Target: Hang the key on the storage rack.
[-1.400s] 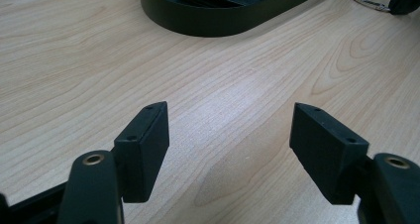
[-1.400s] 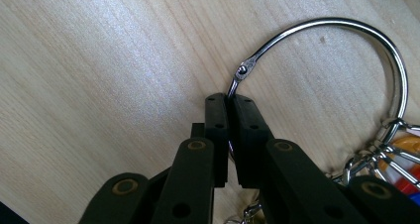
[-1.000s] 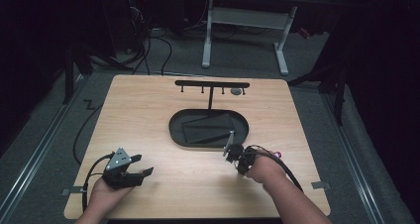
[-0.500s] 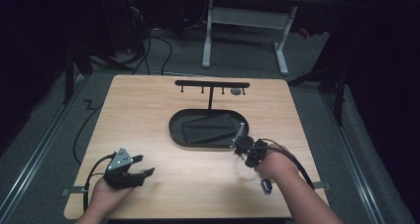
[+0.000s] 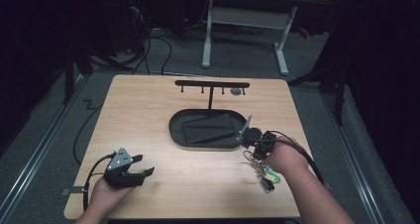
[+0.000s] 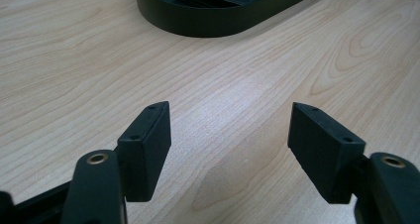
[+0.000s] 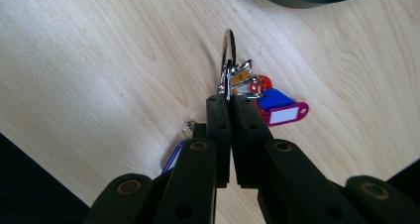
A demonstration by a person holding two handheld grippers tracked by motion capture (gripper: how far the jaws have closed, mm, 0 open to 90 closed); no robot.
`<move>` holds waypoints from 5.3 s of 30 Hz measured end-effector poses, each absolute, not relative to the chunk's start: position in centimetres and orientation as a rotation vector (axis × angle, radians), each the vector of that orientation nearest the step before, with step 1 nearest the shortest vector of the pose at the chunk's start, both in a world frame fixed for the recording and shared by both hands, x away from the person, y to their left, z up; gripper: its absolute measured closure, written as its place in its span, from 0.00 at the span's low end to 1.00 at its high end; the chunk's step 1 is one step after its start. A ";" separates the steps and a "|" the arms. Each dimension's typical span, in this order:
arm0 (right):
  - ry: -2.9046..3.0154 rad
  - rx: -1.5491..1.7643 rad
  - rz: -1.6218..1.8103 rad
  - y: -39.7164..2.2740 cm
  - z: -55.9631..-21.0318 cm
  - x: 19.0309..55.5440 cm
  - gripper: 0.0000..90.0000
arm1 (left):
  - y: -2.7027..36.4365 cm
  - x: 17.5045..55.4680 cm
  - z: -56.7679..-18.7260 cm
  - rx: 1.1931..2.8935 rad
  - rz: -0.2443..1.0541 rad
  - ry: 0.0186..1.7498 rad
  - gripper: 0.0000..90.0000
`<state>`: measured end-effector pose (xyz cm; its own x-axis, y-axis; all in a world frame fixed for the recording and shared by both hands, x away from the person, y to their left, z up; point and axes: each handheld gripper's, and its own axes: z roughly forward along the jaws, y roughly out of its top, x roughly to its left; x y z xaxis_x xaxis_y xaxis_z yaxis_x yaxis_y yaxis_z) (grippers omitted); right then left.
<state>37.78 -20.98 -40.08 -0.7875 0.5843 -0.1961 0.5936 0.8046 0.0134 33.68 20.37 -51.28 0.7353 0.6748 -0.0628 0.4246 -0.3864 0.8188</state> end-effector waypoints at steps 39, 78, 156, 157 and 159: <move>2.734 1.055 0.111 -22.7 -31.3 39.8 0.97 | 20.5 33.7 -51.3 2.034 0.346 0.826 0.35; 2.688 1.107 0.185 -21.6 -27.6 46.0 0.97 | 21.1 33.7 -51.6 2.029 0.335 0.851 0.35; 2.157 1.289 0.720 -25.1 -40.6 37.3 0.22 | 19.7 33.0 -51.6 2.072 0.298 0.741 0.35; 2.138 1.299 0.739 -25.1 -41.4 36.7 0.21 | 19.7 33.0 -51.6 2.072 0.298 0.741 0.36; 2.094 1.319 0.796 -25.1 -43.0 35.5 0.20 | 19.6 33.1 -51.6 2.071 0.298 0.742 0.36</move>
